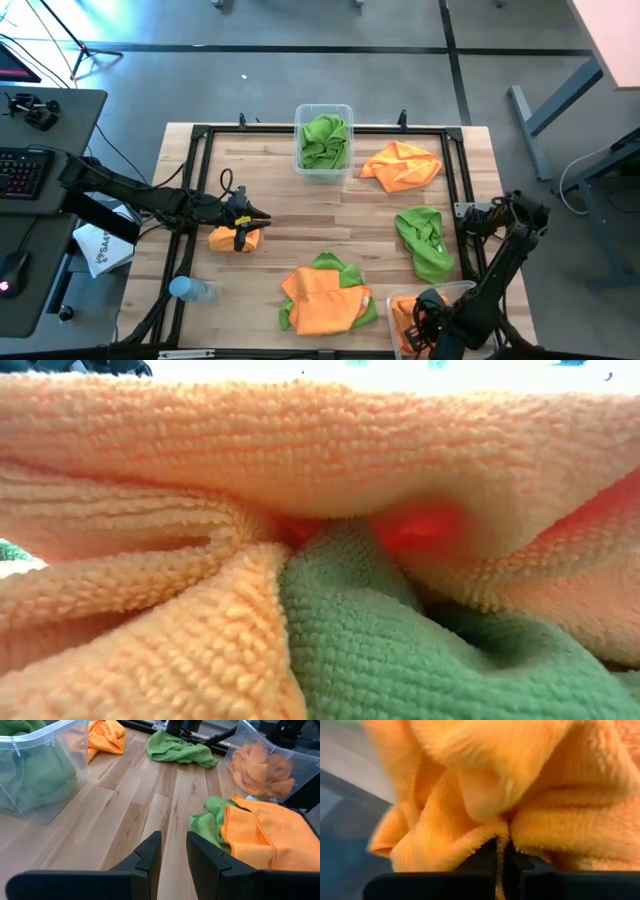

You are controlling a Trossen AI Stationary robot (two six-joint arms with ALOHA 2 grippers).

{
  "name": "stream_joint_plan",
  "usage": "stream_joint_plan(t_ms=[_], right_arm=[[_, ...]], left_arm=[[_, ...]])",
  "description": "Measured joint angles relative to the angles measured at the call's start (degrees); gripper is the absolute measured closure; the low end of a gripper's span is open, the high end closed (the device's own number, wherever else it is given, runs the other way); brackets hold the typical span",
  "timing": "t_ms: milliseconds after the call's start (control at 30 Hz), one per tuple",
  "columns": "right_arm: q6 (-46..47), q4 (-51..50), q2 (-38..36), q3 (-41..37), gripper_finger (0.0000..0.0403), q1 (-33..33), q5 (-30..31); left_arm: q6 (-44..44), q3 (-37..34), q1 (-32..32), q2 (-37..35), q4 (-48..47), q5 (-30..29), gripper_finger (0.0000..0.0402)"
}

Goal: Sort microfiber towel by color & place in baskets
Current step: Put the orange microfiber towel into the bottom transparent bin

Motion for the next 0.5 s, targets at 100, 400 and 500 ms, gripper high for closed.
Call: stream_joint_plan(t_ms=[100, 400, 500], right_arm=[[0.6, -2.1, -1.4, 0.8, 0.0402, 0.0, 2.7], [0.9, -4.1, -5.2, 1.4, 0.0401, 0.0, 4.4], [0.9, -4.1, -6.0, 1.4, 0.0384, 0.0, 4.4]], left_arm=[[0.3, 0.0, 0.0, 0.0, 0.0, -0.2, 0.0321], [0.3, 0.0, 0.0, 0.0, 0.0, -0.6, 0.0321], [0.4, 0.0, 0.0, 0.0, -0.1, -0.6, 0.0321]])
